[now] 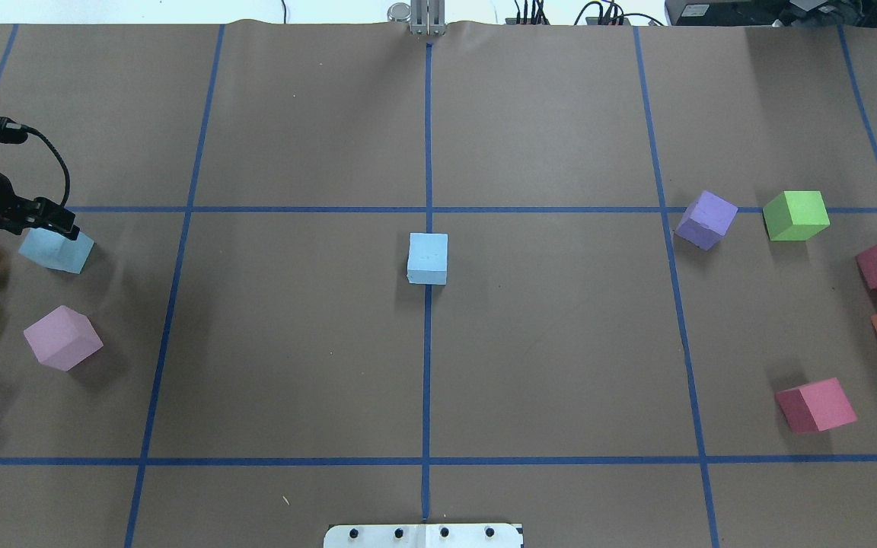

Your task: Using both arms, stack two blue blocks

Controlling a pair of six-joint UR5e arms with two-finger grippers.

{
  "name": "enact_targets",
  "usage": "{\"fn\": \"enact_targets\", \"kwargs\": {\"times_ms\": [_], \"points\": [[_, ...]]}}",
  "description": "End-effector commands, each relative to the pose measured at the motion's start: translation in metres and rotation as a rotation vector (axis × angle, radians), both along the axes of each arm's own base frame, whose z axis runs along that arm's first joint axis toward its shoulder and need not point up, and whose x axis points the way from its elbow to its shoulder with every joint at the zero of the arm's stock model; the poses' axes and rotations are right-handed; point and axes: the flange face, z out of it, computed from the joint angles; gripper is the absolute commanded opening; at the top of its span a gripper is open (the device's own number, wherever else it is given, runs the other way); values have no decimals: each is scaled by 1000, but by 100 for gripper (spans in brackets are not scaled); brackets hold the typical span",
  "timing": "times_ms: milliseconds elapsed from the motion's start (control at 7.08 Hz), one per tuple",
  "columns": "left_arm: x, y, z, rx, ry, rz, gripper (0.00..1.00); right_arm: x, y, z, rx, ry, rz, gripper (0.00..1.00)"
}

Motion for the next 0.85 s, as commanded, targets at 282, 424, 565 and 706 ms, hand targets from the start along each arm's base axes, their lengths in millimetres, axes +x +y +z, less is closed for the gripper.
{"fn": "enact_targets", "kwargs": {"times_ms": [282,424,565,706], "points": [[28,12,2,15,-16,48,98,15,24,27,-13,30,-12,100],[27,12,3,16,-19,48,98,20,30,32,-16,33,-9,100],[28,12,3,16,-19,49,98,21,32,35,-20,33,-8,100],[28,12,4,15,-20,49,98,21,36,39,-26,32,-8,100]]}}
